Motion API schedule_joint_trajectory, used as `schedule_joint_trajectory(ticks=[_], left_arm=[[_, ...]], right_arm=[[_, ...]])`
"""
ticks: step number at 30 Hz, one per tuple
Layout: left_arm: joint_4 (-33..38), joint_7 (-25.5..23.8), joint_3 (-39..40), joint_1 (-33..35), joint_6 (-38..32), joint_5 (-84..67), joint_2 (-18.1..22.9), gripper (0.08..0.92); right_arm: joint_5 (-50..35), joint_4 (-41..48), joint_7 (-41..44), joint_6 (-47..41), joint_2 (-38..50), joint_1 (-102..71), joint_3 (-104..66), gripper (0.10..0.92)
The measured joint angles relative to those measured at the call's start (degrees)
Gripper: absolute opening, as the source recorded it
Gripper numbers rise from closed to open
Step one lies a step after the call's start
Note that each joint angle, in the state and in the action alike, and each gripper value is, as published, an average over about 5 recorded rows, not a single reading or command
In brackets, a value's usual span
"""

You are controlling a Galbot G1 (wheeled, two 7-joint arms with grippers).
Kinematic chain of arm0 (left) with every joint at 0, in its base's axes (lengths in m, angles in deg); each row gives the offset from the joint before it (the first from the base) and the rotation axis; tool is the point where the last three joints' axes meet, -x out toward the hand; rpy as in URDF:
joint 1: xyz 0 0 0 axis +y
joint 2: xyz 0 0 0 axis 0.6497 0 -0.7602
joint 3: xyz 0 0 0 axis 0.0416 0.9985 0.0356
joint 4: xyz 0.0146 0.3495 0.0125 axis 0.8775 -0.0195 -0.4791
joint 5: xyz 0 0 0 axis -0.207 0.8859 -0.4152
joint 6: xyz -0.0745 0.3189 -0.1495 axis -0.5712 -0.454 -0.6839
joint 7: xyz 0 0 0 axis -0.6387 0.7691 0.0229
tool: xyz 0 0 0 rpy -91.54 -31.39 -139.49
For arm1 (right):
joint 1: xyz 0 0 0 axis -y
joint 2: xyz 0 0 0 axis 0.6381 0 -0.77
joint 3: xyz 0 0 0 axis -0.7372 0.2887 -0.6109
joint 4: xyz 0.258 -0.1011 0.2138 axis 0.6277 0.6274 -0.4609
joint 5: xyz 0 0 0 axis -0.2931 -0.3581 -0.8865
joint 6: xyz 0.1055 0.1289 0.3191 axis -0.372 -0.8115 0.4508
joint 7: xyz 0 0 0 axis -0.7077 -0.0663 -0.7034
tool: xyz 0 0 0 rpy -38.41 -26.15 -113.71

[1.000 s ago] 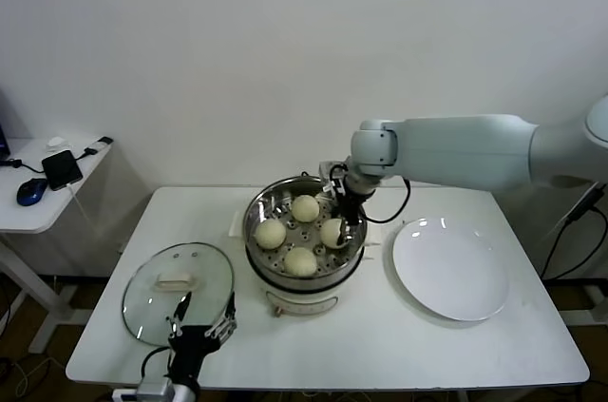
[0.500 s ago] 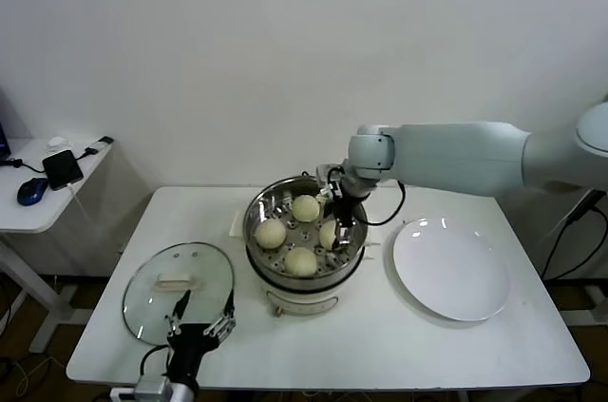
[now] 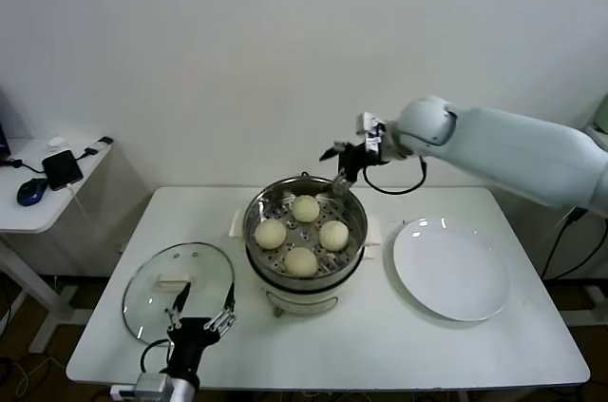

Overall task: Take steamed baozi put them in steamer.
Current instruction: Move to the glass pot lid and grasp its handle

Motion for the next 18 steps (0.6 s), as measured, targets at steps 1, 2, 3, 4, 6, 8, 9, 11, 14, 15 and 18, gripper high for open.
schedule_joint_trajectory(ticks=[1, 2, 3, 4, 6, 8, 9, 11, 14, 15, 18], left_arm=[[-0.1, 0.1, -0.1, -0.1, -0.3, 0.1, -0.1, 0.823], [-0.2, 0.1, -0.1, -0.2, -0.6, 0.2, -0.2, 0.823], [-0.4, 0.2, -0.1, -0.2, -0.9, 0.2, -0.3, 0.823], [-0.5, 0.3, -0.2, -0.3, -1.3, 0.1, -0.4, 0.823], [-0.8, 0.6, -0.2, -0.5, -2.1, -0.3, -0.7, 0.823], [-1.0, 0.8, -0.3, -0.7, -2.7, -0.8, -1.1, 0.823], [-1.2, 0.9, -0.3, -0.8, -2.9, -1.0, -1.2, 0.823], [-1.5, 0.9, -0.4, -1.1, -3.3, -1.2, -1.4, 0.823], [-1.9, 0.9, -0.7, -1.6, -3.7, -1.3, -1.6, 0.823], [-2.0, 0.9, -0.8, -1.8, -3.8, -1.2, -1.6, 0.823], [-2.5, 1.0, -1.2, -2.5, -4.1, -0.8, -2.0, 0.823]], right_arm=[[0.9, -0.5, -2.4, 0.3, 1.4, -2.7, -3.6, 0.823], [1.9, -1.1, -4.7, 0.8, 2.7, -5.6, -7.3, 0.823], [2.7, -1.6, -7.0, 1.2, 3.9, -8.5, -11.0, 0.823], [3.6, -2.2, -9.3, 1.7, 5.1, -11.8, -14.7, 0.823], [5.2, -3.4, -13.3, 2.7, 6.8, -18.8, -22.3, 0.823], [6.8, -4.8, -16.7, 3.6, 7.9, -26.4, -30.0, 0.823], [7.5, -5.6, -18.0, 4.0, 8.3, -30.1, -33.8, 0.823], [8.8, -7.1, -20.4, 4.9, 8.5, -37.7, -41.4, 0.823], [10.7, -9.5, -23.0, 6.2, 7.6, -49.1, -52.8, 0.823], [11.3, -10.3, -23.7, 6.6, 7.0, -52.9, -56.7, 0.823], [13.2, -12.5, -25.6, 8.3, 4.6, -63.8, -67.6, 0.823]])
